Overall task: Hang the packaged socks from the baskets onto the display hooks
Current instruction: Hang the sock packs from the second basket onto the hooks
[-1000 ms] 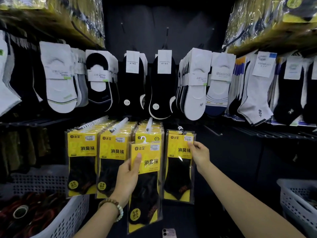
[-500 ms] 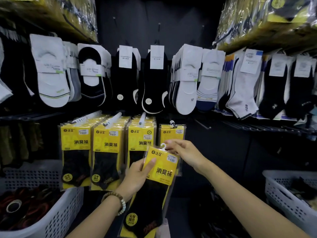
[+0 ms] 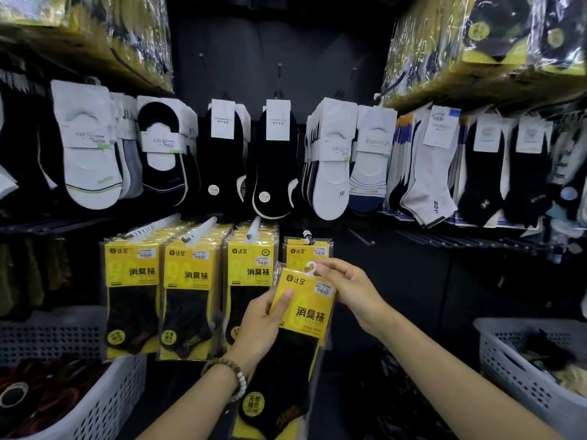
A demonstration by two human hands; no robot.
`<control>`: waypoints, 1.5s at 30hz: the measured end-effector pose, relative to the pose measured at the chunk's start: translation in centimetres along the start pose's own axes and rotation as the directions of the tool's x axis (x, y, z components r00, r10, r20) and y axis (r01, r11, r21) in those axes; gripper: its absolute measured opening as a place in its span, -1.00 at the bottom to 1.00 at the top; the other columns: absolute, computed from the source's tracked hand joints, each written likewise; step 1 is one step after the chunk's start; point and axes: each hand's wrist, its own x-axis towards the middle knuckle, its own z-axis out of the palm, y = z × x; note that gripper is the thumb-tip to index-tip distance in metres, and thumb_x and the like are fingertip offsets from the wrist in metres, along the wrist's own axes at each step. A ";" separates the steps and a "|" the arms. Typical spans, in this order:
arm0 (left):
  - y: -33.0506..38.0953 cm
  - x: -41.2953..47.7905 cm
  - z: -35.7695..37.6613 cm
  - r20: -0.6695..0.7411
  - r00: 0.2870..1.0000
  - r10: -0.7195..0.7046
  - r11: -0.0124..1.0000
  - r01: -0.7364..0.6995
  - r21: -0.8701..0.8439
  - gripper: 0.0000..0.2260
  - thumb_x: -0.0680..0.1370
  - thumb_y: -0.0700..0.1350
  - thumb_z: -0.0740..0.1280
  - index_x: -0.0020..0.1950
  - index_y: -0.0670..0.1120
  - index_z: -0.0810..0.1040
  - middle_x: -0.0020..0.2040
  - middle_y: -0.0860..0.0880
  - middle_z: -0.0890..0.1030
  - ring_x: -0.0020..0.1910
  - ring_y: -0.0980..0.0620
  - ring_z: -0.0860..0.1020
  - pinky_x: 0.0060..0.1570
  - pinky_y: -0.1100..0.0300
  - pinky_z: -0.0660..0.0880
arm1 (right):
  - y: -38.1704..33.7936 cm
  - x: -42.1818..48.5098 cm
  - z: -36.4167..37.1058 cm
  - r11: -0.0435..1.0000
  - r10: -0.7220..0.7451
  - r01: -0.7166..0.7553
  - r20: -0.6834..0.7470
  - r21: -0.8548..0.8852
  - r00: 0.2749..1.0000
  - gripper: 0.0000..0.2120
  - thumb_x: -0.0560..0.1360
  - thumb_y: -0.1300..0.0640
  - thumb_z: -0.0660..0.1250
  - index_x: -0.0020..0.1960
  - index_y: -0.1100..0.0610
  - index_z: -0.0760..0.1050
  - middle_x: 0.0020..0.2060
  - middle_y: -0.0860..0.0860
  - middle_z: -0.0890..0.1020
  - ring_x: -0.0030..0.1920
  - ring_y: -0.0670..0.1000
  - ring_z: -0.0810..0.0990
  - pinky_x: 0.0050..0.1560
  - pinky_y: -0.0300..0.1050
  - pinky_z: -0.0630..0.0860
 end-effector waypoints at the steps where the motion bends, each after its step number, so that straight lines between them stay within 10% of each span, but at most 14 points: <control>1: -0.1 0.4 0.2 0.001 1.000 -0.005 1.000 0.005 0.010 -0.67 0.48 0.20 0.18 -0.05 0.02 0.61 -0.15 0.04 0.70 -0.20 0.14 0.64 -0.22 0.40 0.49 | 0.3 0.0 -0.1 0.998 0.031 -0.030 -0.010 0.059 0.999 -0.74 0.50 0.07 0.37 0.18 0.06 0.54 0.04 0.02 0.68 0.08 0.01 0.65 0.14 -0.07 0.55; 10: -1.2 4.3 2.0 0.013 0.987 -0.161 0.982 0.162 -0.100 -0.74 0.57 0.11 0.21 0.06 0.00 0.59 -0.05 0.08 0.66 -0.08 0.15 0.62 -0.25 0.45 0.48 | 3.6 1.5 -1.7 0.979 0.177 -0.173 -0.036 0.106 0.983 -0.78 0.53 0.08 0.33 0.15 0.13 0.56 -0.02 0.06 0.71 -0.02 0.02 0.69 -0.16 -0.21 0.60; 17: -2.5 6.5 2.1 0.026 0.988 -0.155 0.986 0.157 -0.052 -0.54 0.54 0.16 0.20 0.42 0.09 0.29 0.24 0.10 0.47 0.27 0.07 0.45 0.34 0.00 0.36 | 3.9 5.5 -2.8 0.996 0.065 -0.044 -0.291 0.077 0.955 -0.88 0.54 0.18 0.32 0.06 0.12 0.58 -0.09 0.03 0.70 -0.09 -0.03 0.69 -0.14 -0.18 0.62; 22: -3.7 7.5 2.4 -0.034 0.990 -0.140 0.987 0.136 -0.087 -0.46 0.55 0.15 0.19 0.50 0.07 0.18 0.24 0.18 0.37 0.05 0.34 0.40 0.08 0.36 0.34 | 3.9 8.2 -1.6 1.000 -0.024 0.019 -0.239 -0.022 0.971 -0.91 0.55 0.21 0.31 0.03 0.11 0.56 -0.15 -0.03 0.69 -0.17 -0.12 0.66 -0.24 -0.29 0.59; 25: -4.4 8.0 2.6 -0.044 0.990 -0.134 0.989 0.130 -0.071 -0.52 0.57 0.13 0.18 0.47 0.14 0.18 0.20 0.25 0.33 0.01 0.42 0.36 -0.13 0.49 0.29 | 5.0 9.3 -1.3 0.999 0.034 -0.033 -0.292 0.007 0.956 -0.91 0.53 0.20 0.34 0.02 0.14 0.57 -0.07 0.07 0.68 -0.07 0.01 0.67 -0.05 -0.14 0.62; 32: -5.7 7.6 3.1 -0.040 0.988 -0.147 0.989 0.148 0.030 -0.42 0.56 0.15 0.19 0.53 0.07 0.09 0.46 0.09 0.27 0.40 0.16 0.24 0.23 0.22 0.23 | 8.5 8.2 -2.3 0.980 0.200 -0.186 -0.442 0.075 0.874 -0.70 0.46 0.13 0.44 0.12 0.24 0.52 0.05 0.16 0.63 0.11 0.10 0.60 0.22 0.02 0.51; 45: -15.8 -13.0 0.5 0.141 0.865 -0.482 0.849 0.422 0.317 -0.45 0.53 0.18 0.23 0.48 0.06 0.22 0.43 0.10 0.28 0.40 0.11 0.29 0.25 0.27 0.33 | 21.4 -11.9 0.3 0.846 0.444 -0.457 -0.111 -0.273 0.889 -0.74 0.48 0.20 0.41 0.14 0.23 0.52 0.02 0.04 0.57 0.05 -0.03 0.57 -0.02 -0.30 0.49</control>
